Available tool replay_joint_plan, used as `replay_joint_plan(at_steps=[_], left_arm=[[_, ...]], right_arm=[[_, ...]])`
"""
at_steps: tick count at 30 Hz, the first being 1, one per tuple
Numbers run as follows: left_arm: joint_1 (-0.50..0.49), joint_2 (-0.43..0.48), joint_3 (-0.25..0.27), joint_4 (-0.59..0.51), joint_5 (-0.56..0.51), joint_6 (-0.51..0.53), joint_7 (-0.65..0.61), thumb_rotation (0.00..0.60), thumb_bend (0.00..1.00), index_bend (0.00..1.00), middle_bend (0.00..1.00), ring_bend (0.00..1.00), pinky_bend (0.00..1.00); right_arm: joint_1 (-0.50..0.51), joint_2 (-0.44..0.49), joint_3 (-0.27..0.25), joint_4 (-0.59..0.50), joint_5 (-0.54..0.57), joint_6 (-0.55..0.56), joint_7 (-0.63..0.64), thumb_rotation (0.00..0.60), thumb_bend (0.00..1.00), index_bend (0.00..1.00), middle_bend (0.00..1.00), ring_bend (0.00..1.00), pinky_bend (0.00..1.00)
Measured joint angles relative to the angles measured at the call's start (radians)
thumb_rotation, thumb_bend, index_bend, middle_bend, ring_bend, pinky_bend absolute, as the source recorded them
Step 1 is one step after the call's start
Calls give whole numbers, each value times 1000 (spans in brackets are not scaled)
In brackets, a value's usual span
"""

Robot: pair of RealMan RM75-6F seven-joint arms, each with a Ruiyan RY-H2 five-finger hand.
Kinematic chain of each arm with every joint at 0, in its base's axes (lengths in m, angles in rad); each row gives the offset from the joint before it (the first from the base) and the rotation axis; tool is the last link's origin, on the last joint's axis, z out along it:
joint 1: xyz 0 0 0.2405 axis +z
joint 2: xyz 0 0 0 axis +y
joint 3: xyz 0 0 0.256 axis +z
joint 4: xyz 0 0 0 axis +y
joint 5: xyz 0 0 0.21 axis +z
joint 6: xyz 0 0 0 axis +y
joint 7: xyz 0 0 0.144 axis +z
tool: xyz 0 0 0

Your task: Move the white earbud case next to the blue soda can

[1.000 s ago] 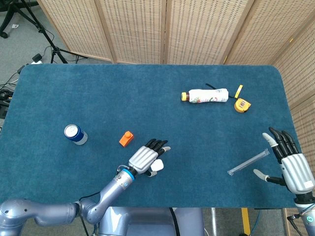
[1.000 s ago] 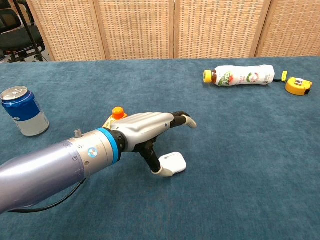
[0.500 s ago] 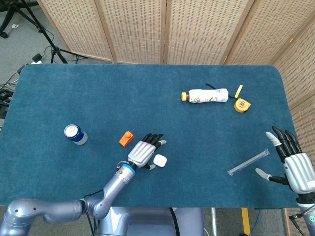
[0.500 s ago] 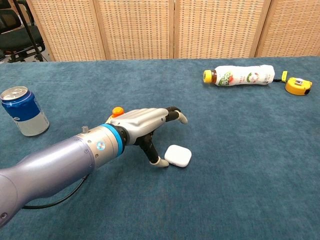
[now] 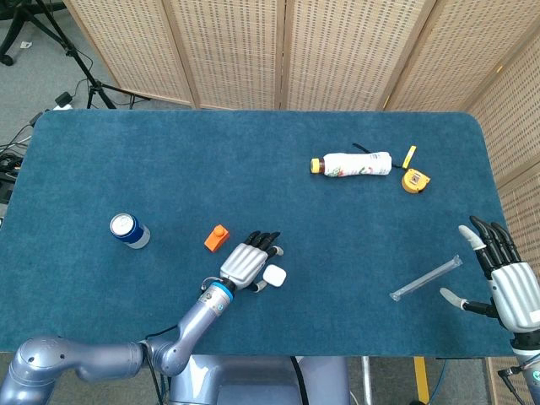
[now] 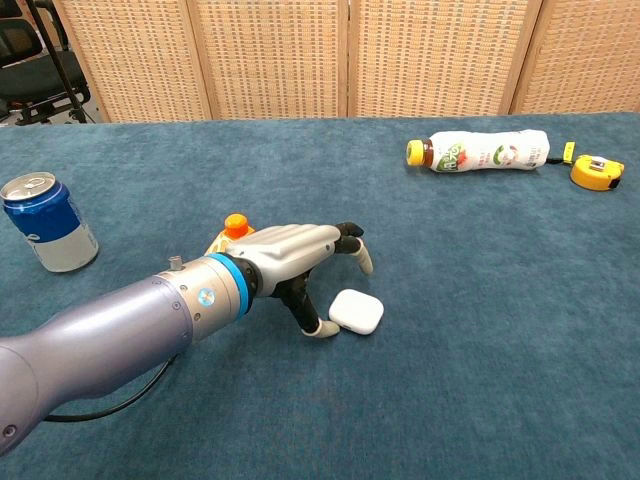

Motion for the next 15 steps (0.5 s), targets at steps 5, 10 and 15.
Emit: replay_joint_plan(at_steps=[5,10,15], left_arm=[[-7,3,3,-8,-16,3,17,600,266,416,0,0,0],[-14,8,10,-20,-40,6,36,600,299,586,0,0,0],[-15,17,18,-33,-36,26,44,600,302,599,0,0,0]], right_arm=[[-2,1,2,-1,-3,-2,2,600,0,0,0,0,0],[-4,2,5,-1,-4,-2,5,600,0,0,0,0,0],[-5,2,6,0,-7,-5,6,600,0,0,0,0,0]])
